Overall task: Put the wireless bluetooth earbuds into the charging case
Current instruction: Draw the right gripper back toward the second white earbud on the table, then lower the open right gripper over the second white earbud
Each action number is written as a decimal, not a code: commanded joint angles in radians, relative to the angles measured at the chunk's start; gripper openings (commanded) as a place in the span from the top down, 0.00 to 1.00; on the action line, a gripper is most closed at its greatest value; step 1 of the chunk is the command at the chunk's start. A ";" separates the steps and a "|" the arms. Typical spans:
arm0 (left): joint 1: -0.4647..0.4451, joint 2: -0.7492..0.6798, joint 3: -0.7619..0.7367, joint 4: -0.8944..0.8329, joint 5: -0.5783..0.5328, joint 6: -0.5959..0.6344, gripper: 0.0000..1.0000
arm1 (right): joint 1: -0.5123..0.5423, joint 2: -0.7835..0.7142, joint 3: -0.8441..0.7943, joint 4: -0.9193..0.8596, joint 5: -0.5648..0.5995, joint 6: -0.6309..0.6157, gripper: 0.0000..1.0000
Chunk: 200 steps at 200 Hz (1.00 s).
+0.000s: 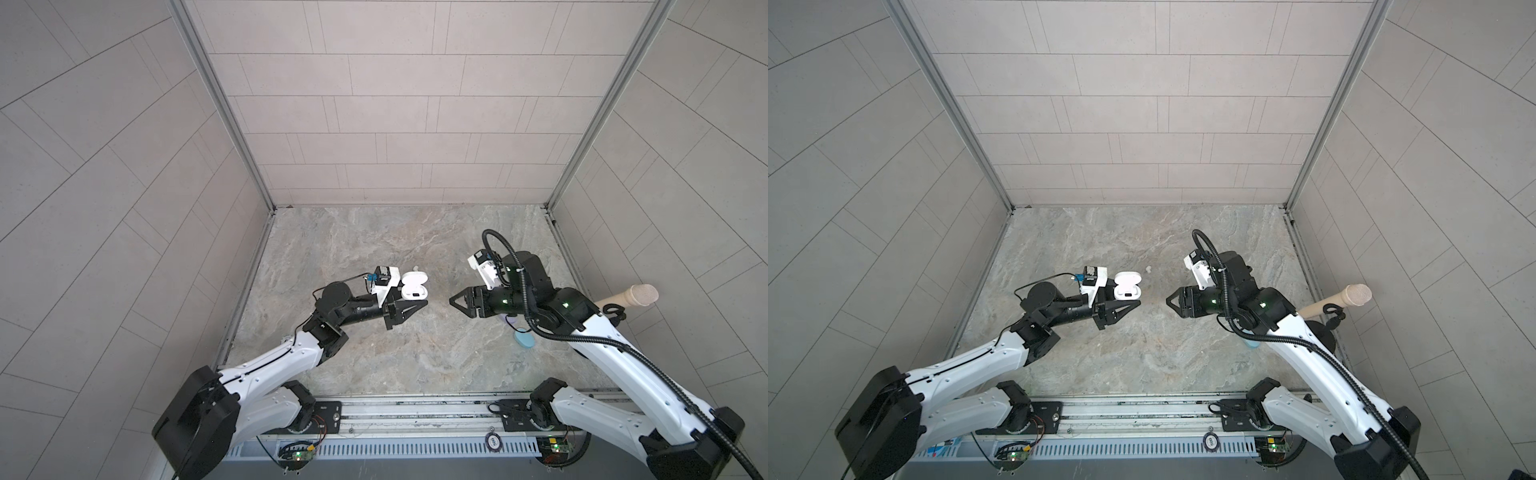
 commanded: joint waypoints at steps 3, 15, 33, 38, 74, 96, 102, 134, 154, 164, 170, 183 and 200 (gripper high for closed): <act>0.008 -0.032 -0.015 -0.001 -0.022 0.007 0.90 | -0.004 0.114 0.034 0.052 0.150 -0.015 0.33; 0.012 -0.032 -0.017 -0.001 -0.022 0.004 0.90 | -0.008 0.204 0.064 0.071 0.179 -0.006 0.33; 0.016 -0.036 -0.021 -0.002 -0.021 -0.001 0.90 | -0.012 0.358 0.126 0.095 0.177 -0.006 0.34; 0.017 -0.037 -0.022 -0.003 -0.019 -0.002 0.90 | -0.013 0.405 0.144 0.103 0.178 0.000 0.34; 0.023 -0.048 -0.020 -0.028 -0.014 0.004 0.90 | -0.023 0.682 0.314 0.102 0.214 0.063 0.35; 0.025 -0.058 -0.018 -0.045 -0.012 0.011 0.90 | -0.023 0.811 0.427 0.056 0.262 0.103 0.36; 0.025 -0.061 -0.017 -0.048 -0.013 0.013 0.90 | -0.021 0.845 0.460 0.042 0.271 0.108 0.37; 0.025 -0.065 -0.017 -0.051 -0.007 0.010 0.90 | -0.009 0.992 0.638 -0.062 0.336 0.137 0.40; 0.025 -0.065 -0.018 -0.050 -0.004 0.010 0.90 | -0.006 1.058 0.718 -0.098 0.354 0.157 0.43; 0.025 -0.065 -0.016 -0.053 -0.005 0.012 0.90 | -0.003 1.087 0.756 -0.115 0.366 0.160 0.43; 0.025 -0.065 -0.016 -0.054 -0.002 0.013 0.90 | 0.000 1.108 0.783 -0.133 0.377 0.162 0.43; 0.025 -0.064 -0.016 -0.054 0.000 0.013 0.90 | 0.004 1.152 0.837 -0.163 0.387 0.165 0.44; 0.024 -0.059 -0.016 -0.048 0.002 0.011 0.90 | 0.010 1.198 0.890 -0.178 0.394 0.175 0.44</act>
